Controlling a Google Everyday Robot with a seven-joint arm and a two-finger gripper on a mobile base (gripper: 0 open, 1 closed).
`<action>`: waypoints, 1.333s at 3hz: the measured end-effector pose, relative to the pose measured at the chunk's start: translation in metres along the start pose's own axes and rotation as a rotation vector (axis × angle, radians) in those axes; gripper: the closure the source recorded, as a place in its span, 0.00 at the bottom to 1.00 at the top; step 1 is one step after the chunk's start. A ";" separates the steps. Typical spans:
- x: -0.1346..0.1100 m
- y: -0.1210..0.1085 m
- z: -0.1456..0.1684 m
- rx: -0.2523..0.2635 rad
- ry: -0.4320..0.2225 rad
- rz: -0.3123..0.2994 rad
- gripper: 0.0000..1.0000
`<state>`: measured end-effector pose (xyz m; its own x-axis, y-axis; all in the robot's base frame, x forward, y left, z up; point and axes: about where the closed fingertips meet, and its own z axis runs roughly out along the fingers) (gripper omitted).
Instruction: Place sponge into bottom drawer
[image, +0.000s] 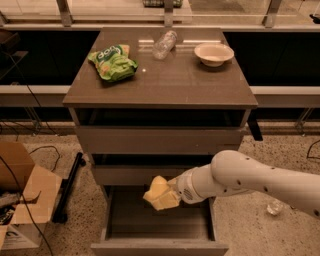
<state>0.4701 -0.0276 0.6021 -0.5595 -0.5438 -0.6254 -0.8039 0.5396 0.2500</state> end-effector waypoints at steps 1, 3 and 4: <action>0.029 -0.027 0.026 0.016 -0.002 0.036 1.00; 0.092 -0.071 0.079 -0.017 -0.021 0.105 1.00; 0.122 -0.091 0.106 -0.038 -0.024 0.139 1.00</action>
Offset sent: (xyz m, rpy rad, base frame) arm 0.0306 -0.0438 -0.1462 0.0513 0.0495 -0.0727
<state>0.4960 -0.0754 0.4248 -0.6611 -0.4497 -0.6005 -0.7264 0.5838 0.3626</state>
